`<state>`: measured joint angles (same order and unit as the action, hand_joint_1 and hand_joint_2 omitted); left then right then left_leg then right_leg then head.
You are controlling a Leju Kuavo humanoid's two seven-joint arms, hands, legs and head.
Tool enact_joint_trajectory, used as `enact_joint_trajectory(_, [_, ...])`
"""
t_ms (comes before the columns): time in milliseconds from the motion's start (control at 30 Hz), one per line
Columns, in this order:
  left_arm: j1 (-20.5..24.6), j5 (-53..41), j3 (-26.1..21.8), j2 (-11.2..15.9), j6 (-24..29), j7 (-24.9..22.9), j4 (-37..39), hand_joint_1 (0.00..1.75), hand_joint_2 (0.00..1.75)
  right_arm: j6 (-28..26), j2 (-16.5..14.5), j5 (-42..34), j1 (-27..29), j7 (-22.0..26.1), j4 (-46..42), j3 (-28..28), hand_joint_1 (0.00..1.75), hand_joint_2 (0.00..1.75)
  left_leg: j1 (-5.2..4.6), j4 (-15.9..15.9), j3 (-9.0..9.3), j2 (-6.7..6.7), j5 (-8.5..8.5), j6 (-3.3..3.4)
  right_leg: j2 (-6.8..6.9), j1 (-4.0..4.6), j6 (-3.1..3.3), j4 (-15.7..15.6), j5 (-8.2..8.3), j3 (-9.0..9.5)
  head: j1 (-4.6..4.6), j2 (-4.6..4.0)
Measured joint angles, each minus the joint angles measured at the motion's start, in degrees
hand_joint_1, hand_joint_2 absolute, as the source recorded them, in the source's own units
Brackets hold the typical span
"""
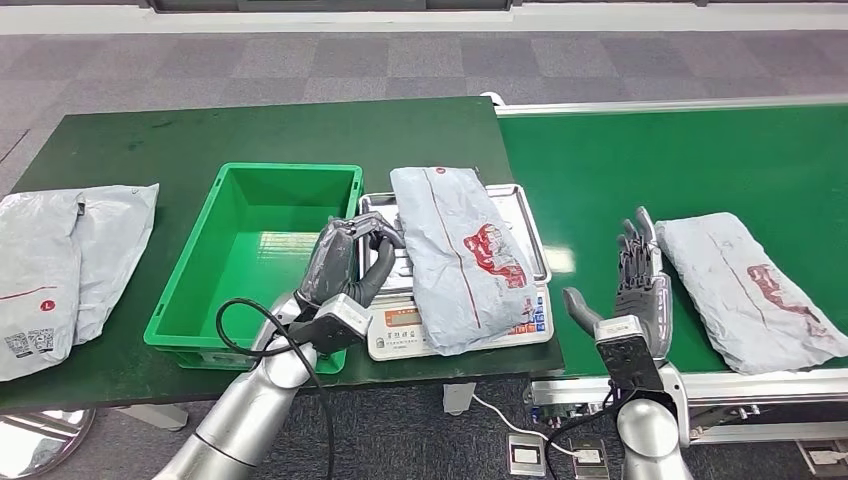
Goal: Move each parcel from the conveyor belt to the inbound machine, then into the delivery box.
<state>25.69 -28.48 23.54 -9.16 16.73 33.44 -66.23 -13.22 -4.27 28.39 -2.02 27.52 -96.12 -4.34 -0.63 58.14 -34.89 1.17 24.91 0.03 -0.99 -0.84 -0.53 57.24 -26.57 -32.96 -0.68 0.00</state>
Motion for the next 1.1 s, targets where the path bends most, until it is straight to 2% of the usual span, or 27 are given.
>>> enact_joint_trajectory(100, [-0.5,2.9,-1.9,0.0,2.7,2.6,-1.8,1.75,1.75,0.0,0.2,0.1,-0.1,0.4,0.0,0.3,0.00,1.75,0.00,0.0,0.00,0.00,0.00,0.00,0.00,0.00,0.00,0.0,0.00,-0.01,0.00,0.00])
enact_joint_trajectory(300, [-1.5,4.0,-4.9,0.0,4.2,3.9,-4.7,1.75,1.75,0.2,0.4,0.3,-0.2,1.0,0.0,1.3,0.00,1.75,0.01,0.0,0.00,0.01,0.00,0.00,0.01,0.01,0.01,0.0,0.00,-0.02,0.00,0.00])
enact_joint_trajectory(900, [-2.1,3.8,-6.1,0.0,4.2,3.8,-6.6,1.75,1.75,0.2,0.4,0.3,-0.8,1.0,0.0,1.4,0.00,1.75,0.00,0.0,-0.02,0.03,0.00,0.00,0.02,0.00,0.00,0.0,-0.01,-0.03,0.00,0.00])
enact_joint_trajectory(1033, [-2.2,3.7,-6.1,0.0,3.9,3.5,-6.6,0.00,1.75,0.3,0.4,0.3,-0.9,1.0,0.0,1.4,0.00,1.75,0.00,0.0,-0.02,0.02,0.00,0.00,0.01,0.00,0.00,0.0,-0.01,-0.06,0.00,0.00])
enact_joint_trajectory(1100, [-1.5,1.1,-5.7,-0.4,0.2,-0.7,-4.9,0.00,1.75,0.8,0.4,0.4,-1.2,0.9,0.2,1.5,0.00,1.75,0.00,0.0,-0.02,0.05,0.01,0.01,0.04,-0.01,-0.02,0.0,-0.03,-0.11,-0.01,0.00])
